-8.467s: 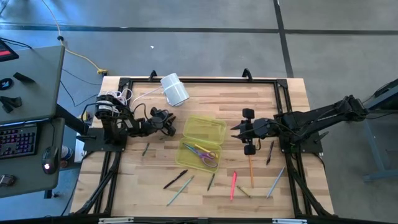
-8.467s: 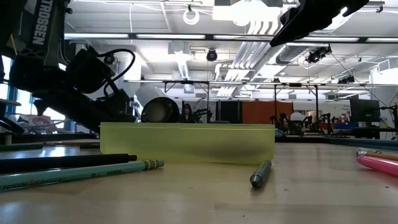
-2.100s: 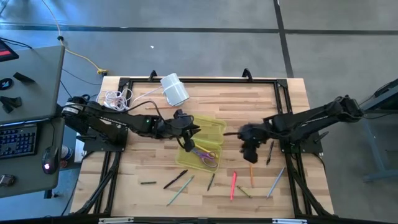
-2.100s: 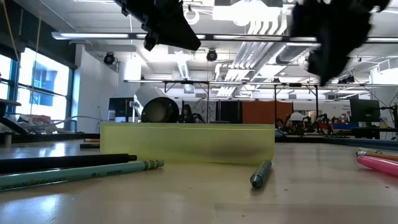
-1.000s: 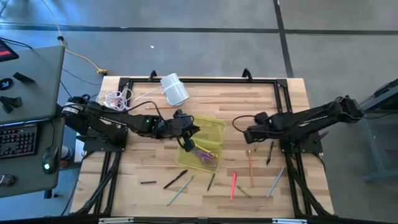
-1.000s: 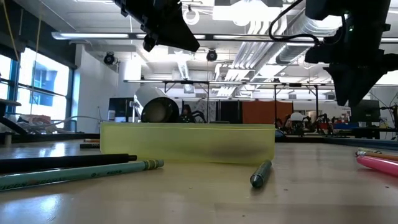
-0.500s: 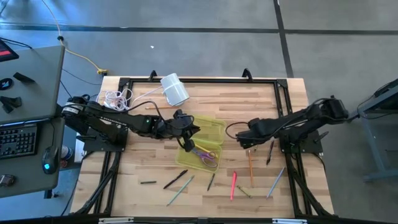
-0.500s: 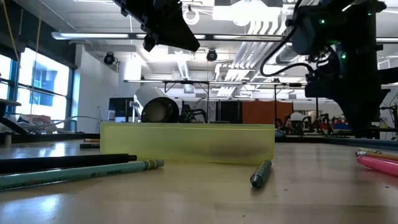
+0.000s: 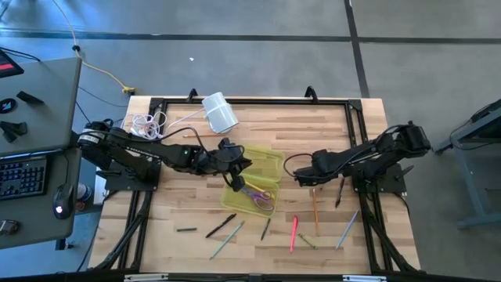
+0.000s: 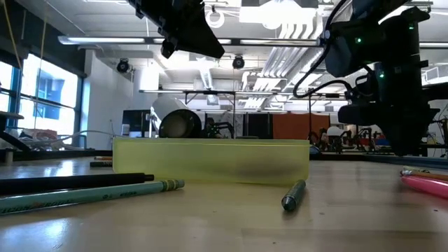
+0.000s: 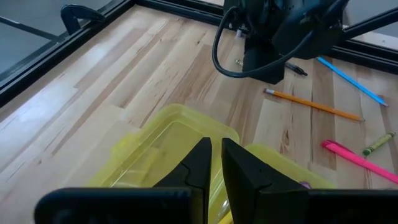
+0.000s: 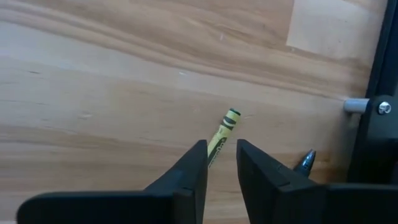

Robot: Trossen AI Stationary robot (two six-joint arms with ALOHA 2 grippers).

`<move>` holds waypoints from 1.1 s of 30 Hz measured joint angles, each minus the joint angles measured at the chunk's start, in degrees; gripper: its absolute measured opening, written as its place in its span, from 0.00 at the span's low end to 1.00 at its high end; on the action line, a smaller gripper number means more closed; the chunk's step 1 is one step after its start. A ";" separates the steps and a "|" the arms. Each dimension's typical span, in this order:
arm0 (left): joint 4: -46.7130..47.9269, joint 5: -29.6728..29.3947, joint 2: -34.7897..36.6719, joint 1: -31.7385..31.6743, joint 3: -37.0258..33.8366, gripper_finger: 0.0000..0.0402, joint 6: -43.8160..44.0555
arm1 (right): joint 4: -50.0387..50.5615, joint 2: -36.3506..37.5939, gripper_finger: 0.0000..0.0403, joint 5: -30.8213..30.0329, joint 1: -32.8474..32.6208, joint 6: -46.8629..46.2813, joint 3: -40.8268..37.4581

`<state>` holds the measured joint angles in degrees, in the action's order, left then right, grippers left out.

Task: Pick & place school supplies into a supply box
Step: Put the top green crayon into the supply box

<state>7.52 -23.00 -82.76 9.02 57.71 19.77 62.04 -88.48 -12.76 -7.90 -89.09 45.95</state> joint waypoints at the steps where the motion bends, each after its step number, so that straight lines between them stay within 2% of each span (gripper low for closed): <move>1: 0.03 0.00 0.00 0.00 0.00 0.18 -0.01 | -0.02 -0.36 0.19 0.15 0.00 -0.01 0.00; 13: -0.03 0.02 0.02 0.00 0.00 0.18 -0.01 | -0.70 -1.21 0.28 -0.85 -1.57 -1.83 -0.26; 18: -0.03 0.04 0.02 0.00 0.00 0.18 0.00 | -10.70 -0.94 0.28 0.78 -3.41 -6.41 -6.88; 23: -0.07 0.02 0.02 0.00 0.00 0.18 -0.02 | -15.60 -0.16 0.28 -2.03 -3.82 -10.79 -10.23; 28: -0.14 0.00 0.02 0.00 0.00 0.18 -0.01 | -14.69 -0.75 0.25 -2.51 -3.69 -7.57 -9.05; 33: -0.40 -0.02 0.02 0.00 0.00 0.18 -0.02 | -15.66 -0.86 0.15 -4.95 -4.07 -4.16 -9.25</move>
<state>7.12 -23.03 -82.74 9.02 57.71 19.75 46.38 -89.34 -17.71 -11.97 -93.25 36.71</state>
